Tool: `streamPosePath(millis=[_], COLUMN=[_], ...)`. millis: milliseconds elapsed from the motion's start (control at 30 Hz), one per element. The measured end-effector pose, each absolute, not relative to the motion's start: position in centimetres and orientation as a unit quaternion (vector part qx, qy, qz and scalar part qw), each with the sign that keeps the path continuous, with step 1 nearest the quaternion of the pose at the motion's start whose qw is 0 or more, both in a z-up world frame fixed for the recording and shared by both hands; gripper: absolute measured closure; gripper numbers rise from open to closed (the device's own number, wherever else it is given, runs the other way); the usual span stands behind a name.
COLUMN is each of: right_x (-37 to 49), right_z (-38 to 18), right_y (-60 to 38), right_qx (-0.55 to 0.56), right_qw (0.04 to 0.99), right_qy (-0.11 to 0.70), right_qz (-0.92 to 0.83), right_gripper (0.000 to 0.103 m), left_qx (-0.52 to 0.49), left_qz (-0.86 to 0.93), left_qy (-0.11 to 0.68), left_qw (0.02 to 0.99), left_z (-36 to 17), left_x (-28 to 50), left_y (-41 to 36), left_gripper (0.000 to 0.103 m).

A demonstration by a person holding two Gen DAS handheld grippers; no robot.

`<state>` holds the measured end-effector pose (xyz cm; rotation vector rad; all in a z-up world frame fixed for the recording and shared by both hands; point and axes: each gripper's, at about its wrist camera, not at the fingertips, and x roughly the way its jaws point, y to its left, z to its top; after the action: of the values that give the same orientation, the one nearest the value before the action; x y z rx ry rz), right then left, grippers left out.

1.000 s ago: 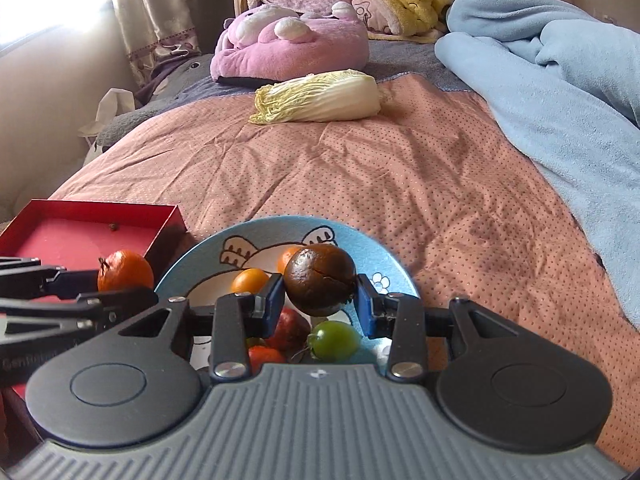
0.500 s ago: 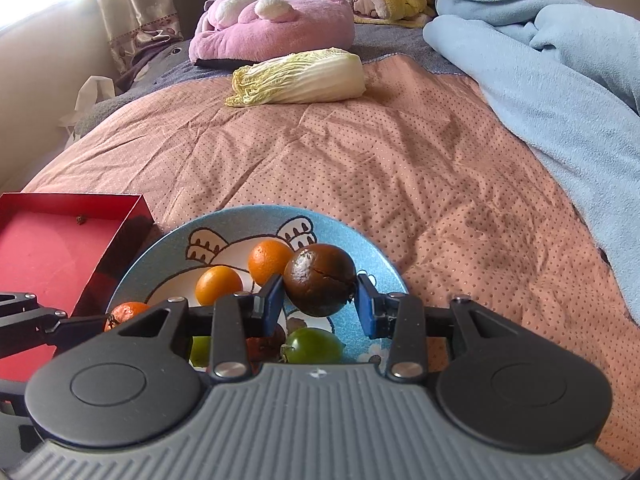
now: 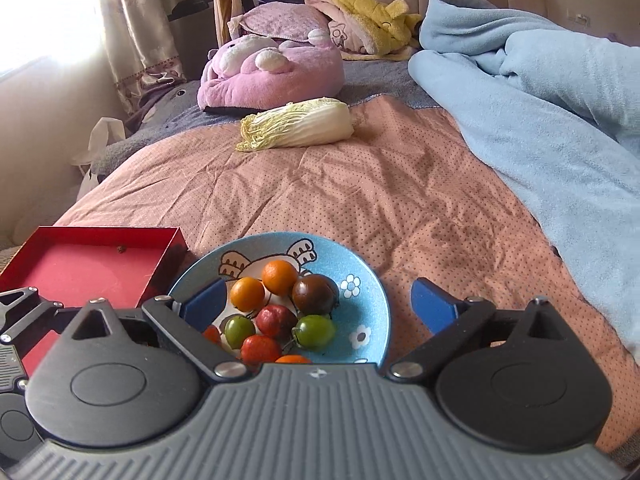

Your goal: Organize fruits

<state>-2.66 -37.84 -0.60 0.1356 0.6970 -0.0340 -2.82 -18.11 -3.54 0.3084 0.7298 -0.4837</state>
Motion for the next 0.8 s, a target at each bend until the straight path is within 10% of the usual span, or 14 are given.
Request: streamPosePath(millis=[800], right_x=[-12.1], right_z=[-3.3], right_y=[-34.4], right_qx=[-0.004], right_qw=[0.88], right_qy=[0.473], right_qz=[0.036], right_gripper=[0.002], left_qx=[0.136], left_qz=[-0.205], left_qy=[0.345], left_qw=[0.906], left_z=[-1.3], left_x=[-9.8], left_y=[-15.7], left_gripper=[0.02])
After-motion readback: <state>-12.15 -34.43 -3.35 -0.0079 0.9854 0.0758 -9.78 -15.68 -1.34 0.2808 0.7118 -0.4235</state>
